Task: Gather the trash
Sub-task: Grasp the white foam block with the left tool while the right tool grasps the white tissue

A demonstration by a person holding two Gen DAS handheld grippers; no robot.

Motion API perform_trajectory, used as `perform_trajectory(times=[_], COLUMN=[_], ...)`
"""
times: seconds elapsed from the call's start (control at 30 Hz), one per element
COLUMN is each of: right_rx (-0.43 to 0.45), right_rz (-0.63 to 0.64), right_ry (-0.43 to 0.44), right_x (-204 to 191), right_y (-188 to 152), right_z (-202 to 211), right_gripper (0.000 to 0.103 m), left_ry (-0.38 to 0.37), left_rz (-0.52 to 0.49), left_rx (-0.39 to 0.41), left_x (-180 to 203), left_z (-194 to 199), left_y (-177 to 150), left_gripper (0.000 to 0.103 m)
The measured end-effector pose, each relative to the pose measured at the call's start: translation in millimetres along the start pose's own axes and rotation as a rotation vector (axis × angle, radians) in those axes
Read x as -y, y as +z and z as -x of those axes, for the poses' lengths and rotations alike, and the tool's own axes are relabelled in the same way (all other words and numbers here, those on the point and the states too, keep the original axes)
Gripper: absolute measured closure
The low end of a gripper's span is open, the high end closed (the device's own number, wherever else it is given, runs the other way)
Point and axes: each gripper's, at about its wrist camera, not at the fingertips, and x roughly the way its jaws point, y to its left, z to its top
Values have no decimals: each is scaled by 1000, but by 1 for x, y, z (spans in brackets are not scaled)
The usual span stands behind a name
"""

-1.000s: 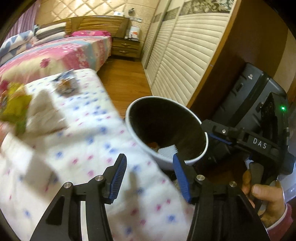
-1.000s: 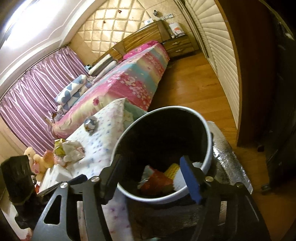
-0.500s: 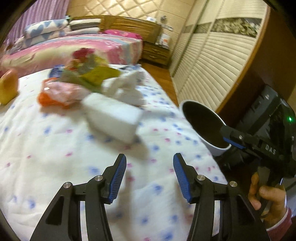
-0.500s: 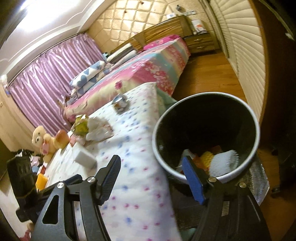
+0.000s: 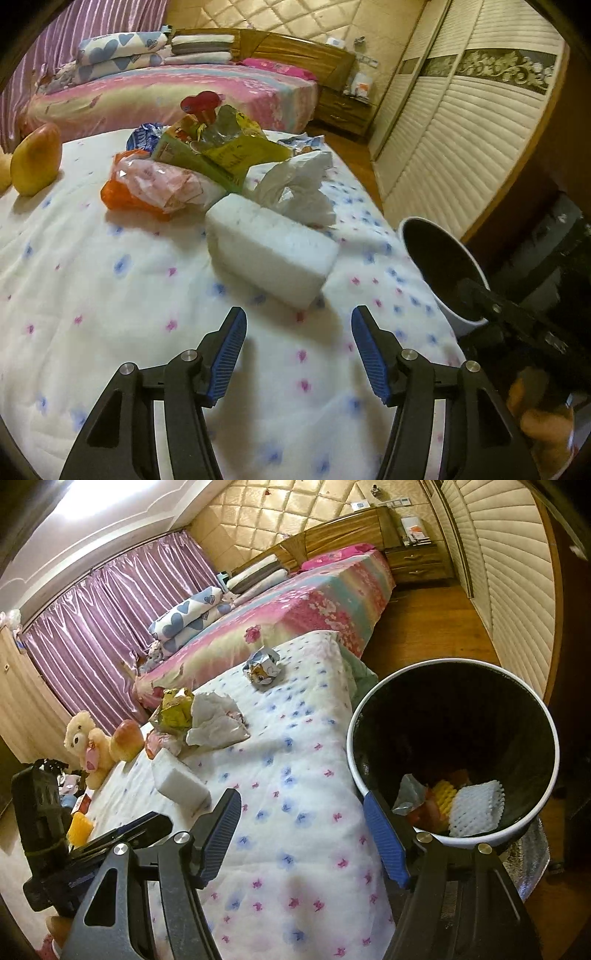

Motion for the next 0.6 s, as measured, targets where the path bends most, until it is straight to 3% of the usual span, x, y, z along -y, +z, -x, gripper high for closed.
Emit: perform_trajectory(times=[0.2,0.33,0.5,0.6], right_rx=[0,-10,-32,-37], right_rz=[-7,9,30,45], right_ry=[4,21,51,67], right_x=[-2,-9,-22,-30], right_y=[5,8,10,13], right_z=[-2,-11,-25,-32], right_gripper=[32,32,32,32], left_ry=[70,118,205,177], left_rz=[36,27,7,43], left_rx=[6,45,73,61], left_x=[-13,-34,-52,-64], left_z=[-2,18,43,55], left_y=[10,7,0,-8], left_gripper=[41,32,33,33])
